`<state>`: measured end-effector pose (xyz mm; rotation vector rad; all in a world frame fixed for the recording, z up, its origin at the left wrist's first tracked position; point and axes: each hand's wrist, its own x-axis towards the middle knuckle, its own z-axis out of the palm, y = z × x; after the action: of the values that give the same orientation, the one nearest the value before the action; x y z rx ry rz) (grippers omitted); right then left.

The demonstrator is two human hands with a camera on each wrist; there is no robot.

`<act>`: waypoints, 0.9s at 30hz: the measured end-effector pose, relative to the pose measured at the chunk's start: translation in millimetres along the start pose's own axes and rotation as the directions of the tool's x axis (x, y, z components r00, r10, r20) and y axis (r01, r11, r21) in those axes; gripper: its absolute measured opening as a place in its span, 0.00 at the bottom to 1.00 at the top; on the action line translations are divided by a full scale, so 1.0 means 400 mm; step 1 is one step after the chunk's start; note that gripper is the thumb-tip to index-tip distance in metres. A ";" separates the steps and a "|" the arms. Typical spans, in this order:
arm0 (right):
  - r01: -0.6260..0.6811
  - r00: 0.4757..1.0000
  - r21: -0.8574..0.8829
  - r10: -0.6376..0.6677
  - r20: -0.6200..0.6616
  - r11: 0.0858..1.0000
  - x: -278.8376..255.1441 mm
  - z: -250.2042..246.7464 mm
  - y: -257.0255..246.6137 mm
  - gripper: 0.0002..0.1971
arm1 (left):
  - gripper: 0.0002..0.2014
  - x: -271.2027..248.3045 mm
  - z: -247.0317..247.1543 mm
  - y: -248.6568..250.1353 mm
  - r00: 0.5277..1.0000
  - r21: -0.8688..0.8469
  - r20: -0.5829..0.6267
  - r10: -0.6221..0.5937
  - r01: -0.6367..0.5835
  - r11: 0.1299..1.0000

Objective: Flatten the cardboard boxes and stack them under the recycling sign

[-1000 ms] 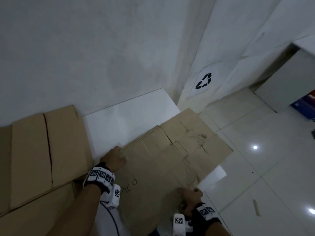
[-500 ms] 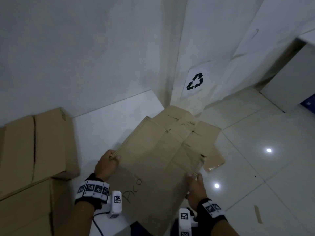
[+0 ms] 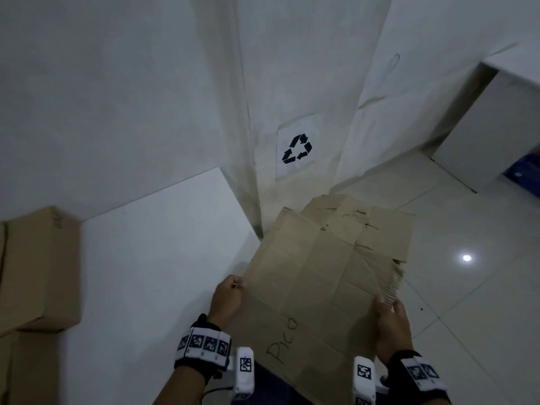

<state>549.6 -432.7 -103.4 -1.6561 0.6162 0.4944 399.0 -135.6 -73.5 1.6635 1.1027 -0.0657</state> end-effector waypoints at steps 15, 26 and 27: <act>-0.153 0.985 -0.081 0.146 -0.089 0.985 0.441 -0.219 -0.248 0.12 | 0.15 0.250 0.438 0.273 0.989 -0.011 0.110 -0.097 0.098 0.995; -0.250 0.963 -0.262 0.268 0.036 0.932 0.720 -0.214 -0.369 0.10 | 0.10 0.356 0.611 0.359 0.959 -0.032 0.051 -0.280 0.282 0.959; -0.258 0.959 -0.298 0.281 0.035 0.919 0.750 -0.211 -0.375 0.09 | 0.10 0.356 0.631 0.352 0.955 -0.043 0.031 -0.295 0.296 0.954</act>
<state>874.3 -534.8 -164.8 -1.8275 0.7469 0.8820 692.8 -243.0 -151.2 1.4406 1.3181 -0.2505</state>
